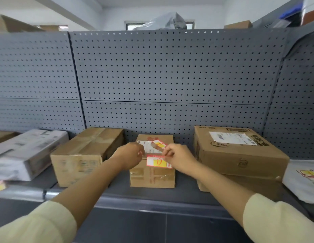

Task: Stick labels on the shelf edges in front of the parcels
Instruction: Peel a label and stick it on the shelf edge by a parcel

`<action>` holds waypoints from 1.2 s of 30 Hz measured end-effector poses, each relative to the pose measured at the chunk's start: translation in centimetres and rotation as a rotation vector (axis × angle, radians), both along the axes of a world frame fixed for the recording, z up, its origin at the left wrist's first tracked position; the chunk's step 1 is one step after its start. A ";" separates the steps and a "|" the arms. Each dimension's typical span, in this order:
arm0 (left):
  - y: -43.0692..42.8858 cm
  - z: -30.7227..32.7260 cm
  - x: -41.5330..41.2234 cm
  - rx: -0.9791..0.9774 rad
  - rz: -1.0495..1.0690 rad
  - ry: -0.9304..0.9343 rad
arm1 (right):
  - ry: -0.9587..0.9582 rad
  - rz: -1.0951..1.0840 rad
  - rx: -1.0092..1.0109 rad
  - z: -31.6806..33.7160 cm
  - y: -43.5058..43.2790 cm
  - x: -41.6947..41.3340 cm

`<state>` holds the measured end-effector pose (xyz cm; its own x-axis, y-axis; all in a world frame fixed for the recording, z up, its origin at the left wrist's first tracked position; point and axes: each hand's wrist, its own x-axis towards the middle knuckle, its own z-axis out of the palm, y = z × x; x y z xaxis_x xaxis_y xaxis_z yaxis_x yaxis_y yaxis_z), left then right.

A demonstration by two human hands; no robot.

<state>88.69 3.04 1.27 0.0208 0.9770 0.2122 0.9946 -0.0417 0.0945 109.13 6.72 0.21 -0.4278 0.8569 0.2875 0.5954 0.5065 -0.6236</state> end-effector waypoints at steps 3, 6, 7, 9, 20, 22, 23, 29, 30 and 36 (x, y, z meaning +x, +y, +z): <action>-1.7 -1.4 -2.0 -0.054 -0.031 -0.008 | -0.125 0.055 -0.019 -2.1 -1.6 -2.6; -2.9 -3.3 -3.2 -0.110 -0.084 -0.014 | -0.198 0.031 -0.067 -4.3 -2.7 -4.1; -3.1 -3.9 -3.4 -0.131 -0.103 0.001 | -0.207 0.018 -0.074 -4.9 -3.1 -4.4; -3.7 -5.3 -3.7 -0.181 -0.134 0.040 | -0.228 -0.015 -0.087 -6.1 -3.7 -4.5; -4.3 -11.2 -2.5 -0.092 -0.288 0.134 | -0.253 -0.131 -0.080 -8.1 -4.7 -2.5; -4.4 -11.3 -2.1 -0.030 -0.290 0.128 | -0.274 -0.138 -0.079 -8.1 -4.8 -1.9; -4.6 -11.4 -1.9 -0.018 -0.283 0.124 | -0.284 -0.140 -0.078 -8.1 -4.8 -1.7; -5.7 -11.6 -1.2 -0.129 -0.219 0.101 | -0.341 -0.123 -0.033 -8.1 -5.1 -1.4; -5.8 -11.6 -1.3 -0.129 -0.215 0.095 | -0.347 -0.114 -0.021 -8.1 -5.1 -1.5; -5.9 -11.8 -1.2 -0.128 -0.252 0.119 | -0.378 -0.078 0.017 -8.0 -5.3 -1.7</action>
